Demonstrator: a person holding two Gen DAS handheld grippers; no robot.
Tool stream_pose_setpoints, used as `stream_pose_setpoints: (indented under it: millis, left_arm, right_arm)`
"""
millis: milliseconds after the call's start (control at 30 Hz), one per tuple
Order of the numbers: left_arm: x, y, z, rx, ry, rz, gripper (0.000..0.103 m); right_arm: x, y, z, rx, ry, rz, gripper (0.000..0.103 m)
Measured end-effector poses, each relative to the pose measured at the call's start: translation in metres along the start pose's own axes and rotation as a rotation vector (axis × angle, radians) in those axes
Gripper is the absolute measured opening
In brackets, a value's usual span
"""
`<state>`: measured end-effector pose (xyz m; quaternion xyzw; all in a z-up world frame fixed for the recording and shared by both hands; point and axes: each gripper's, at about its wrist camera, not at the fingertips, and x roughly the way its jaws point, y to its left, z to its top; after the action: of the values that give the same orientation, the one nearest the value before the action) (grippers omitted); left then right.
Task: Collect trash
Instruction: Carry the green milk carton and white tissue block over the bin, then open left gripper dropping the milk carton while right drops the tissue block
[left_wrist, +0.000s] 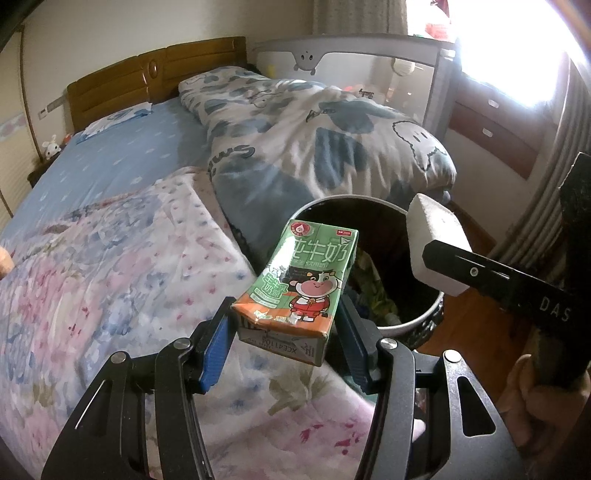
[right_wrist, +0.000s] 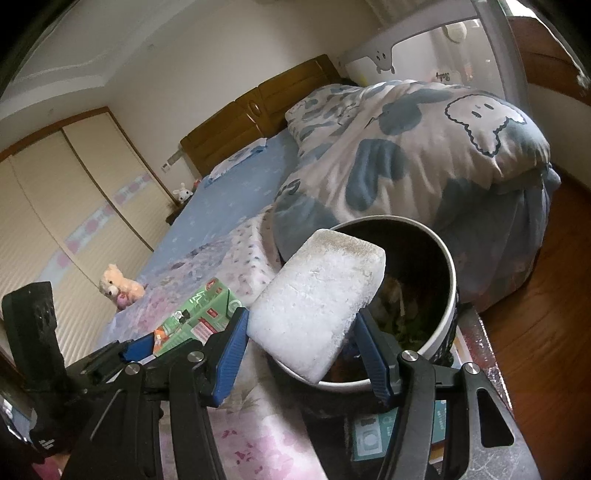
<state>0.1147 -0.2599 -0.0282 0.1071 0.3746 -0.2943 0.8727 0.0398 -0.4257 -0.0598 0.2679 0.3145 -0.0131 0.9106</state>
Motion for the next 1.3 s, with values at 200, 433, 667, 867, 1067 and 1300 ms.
stream_pose_setpoints:
  millis: [200, 433, 667, 867, 1067, 1300]
  left_arm:
    - [0.007, -0.002, 0.005, 0.000, 0.007, -0.002, 0.053]
    - [0.016, -0.004, 0.012, 0.008, 0.016, -0.001, 0.053]
    - [0.023, -0.007, 0.015, 0.016, 0.022, -0.001, 0.053]
    - [0.029, -0.012, 0.022, 0.022, 0.023, 0.002, 0.053]
    - [0.036, -0.016, 0.026, 0.028, 0.031, 0.004, 0.053]
    - [0.042, -0.017, 0.028, 0.021, 0.045, 0.003, 0.053]
  right_arm:
    - [0.001, -0.007, 0.004, 0.008, 0.000, -0.006, 0.059]
    - [0.007, -0.016, 0.008, 0.019, 0.012, -0.007, 0.059]
    - [0.012, -0.022, 0.011, 0.025, 0.023, -0.009, 0.059]
    - [0.016, -0.025, 0.014, 0.025, 0.031, -0.013, 0.059]
    - [0.020, -0.029, 0.019, 0.032, 0.042, -0.012, 0.059]
    - [0.023, -0.031, 0.023, 0.022, 0.055, -0.012, 0.060]
